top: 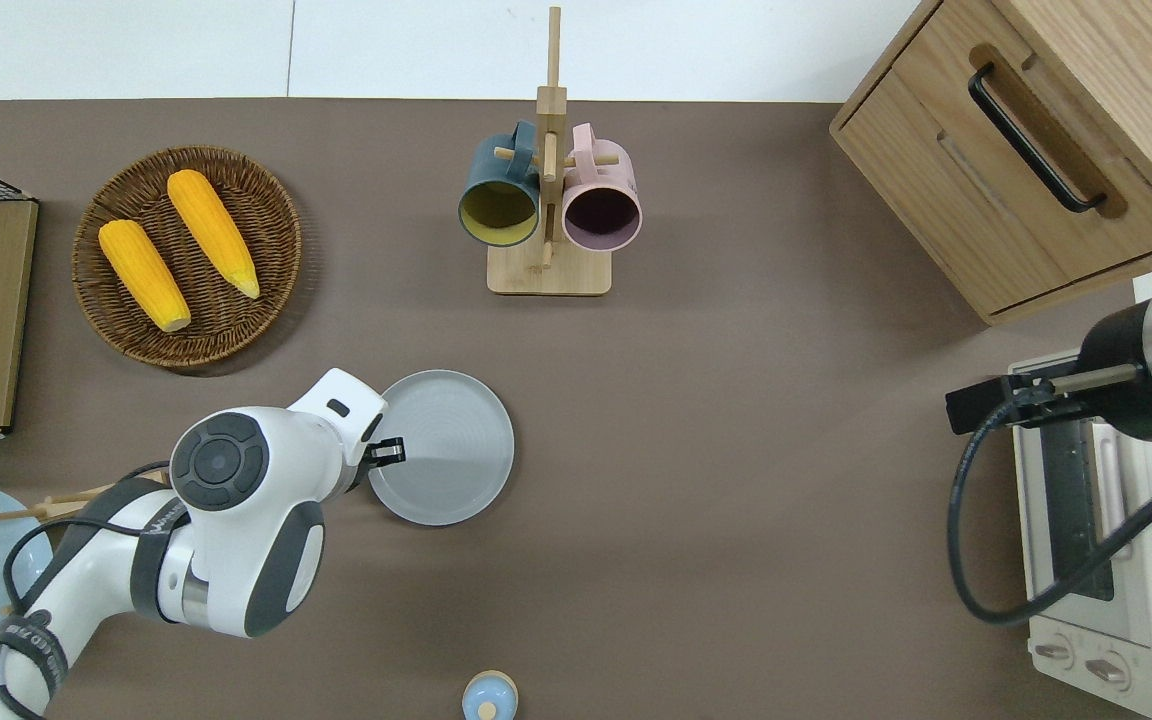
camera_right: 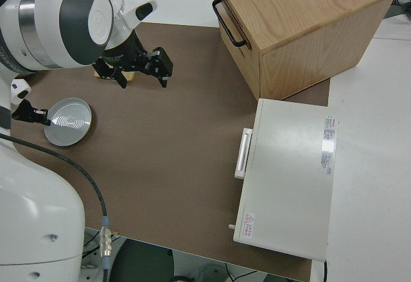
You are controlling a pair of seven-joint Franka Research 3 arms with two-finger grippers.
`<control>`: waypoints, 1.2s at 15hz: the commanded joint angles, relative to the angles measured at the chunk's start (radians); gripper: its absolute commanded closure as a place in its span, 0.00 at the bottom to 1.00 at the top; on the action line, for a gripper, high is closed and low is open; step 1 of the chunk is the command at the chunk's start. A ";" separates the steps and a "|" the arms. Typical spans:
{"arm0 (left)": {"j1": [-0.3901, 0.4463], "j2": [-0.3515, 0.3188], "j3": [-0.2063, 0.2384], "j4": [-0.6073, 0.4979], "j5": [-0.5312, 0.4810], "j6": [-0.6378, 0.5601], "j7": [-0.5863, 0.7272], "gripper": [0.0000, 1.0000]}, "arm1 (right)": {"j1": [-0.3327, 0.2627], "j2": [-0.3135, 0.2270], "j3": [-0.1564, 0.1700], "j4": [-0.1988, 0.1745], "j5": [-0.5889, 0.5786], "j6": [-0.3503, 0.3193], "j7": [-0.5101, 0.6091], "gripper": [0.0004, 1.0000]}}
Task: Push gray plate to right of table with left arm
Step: 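Push the gray plate with the left gripper away from the basket toward the table center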
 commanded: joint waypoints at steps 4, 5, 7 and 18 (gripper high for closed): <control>-0.097 0.060 -0.063 0.070 0.014 -0.018 -0.243 1.00 | -0.020 -0.006 0.013 0.004 0.010 -0.012 0.000 0.02; -0.116 0.068 -0.063 0.081 0.015 -0.020 -0.272 1.00 | -0.020 -0.006 0.015 0.004 0.010 -0.012 0.001 0.02; -0.150 0.088 -0.063 0.104 0.015 -0.026 -0.318 1.00 | -0.020 -0.006 0.013 0.004 0.010 -0.012 0.000 0.02; -0.295 0.192 -0.063 0.216 0.066 -0.034 -0.556 1.00 | -0.020 -0.006 0.015 0.004 0.010 -0.014 0.000 0.02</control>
